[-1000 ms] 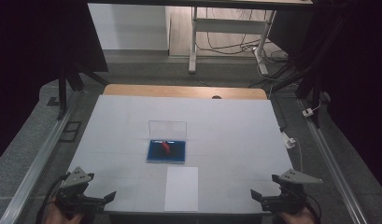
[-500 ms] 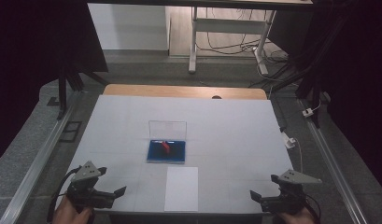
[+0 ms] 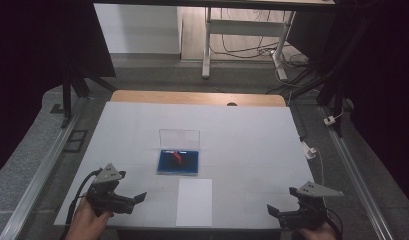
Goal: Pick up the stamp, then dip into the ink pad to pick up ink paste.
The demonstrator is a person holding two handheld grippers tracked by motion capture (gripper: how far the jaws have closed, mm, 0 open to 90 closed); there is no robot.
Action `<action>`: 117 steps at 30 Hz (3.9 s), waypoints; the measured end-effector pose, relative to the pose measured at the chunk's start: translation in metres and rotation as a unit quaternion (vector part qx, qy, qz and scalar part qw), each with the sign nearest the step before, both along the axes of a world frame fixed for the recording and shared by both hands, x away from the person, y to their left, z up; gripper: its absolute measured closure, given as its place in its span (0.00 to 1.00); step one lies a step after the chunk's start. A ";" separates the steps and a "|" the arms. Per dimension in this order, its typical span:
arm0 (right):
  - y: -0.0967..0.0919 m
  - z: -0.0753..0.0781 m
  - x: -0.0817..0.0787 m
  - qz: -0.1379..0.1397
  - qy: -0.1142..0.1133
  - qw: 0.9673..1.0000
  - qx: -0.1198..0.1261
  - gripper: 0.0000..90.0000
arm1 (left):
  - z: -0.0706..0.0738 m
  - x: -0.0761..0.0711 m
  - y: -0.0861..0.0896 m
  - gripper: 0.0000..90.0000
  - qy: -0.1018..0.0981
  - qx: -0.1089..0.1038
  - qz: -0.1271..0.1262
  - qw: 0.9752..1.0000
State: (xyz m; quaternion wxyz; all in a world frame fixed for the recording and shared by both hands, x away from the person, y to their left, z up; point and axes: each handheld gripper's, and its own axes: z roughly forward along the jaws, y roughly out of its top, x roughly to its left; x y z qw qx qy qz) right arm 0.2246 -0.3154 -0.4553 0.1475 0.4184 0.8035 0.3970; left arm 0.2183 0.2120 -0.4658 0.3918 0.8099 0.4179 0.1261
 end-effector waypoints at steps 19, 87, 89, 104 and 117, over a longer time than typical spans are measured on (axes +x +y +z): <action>0.000 0.000 0.000 0.005 0.001 1.000 -0.002 0.00 | 0.003 0.042 -0.030 0.01 -0.006 0.018 -0.017 1.000; 0.005 -0.001 -0.001 0.029 0.003 0.999 -0.022 0.00 | -0.027 0.137 -0.095 0.65 0.021 0.070 -0.038 0.997; 0.005 -0.001 -0.001 0.030 0.002 0.999 -0.023 0.00 | -0.025 0.137 -0.093 0.65 0.020 0.067 -0.036 0.997; 0.004 -0.001 -0.001 0.032 0.002 0.999 -0.020 0.00 | -0.006 0.127 -0.089 0.65 -0.015 0.040 -0.039 0.998; 0.005 -0.001 -0.001 0.028 0.002 0.999 -0.023 0.01 | 0.000 0.130 -0.086 0.65 0.009 0.007 -0.030 0.999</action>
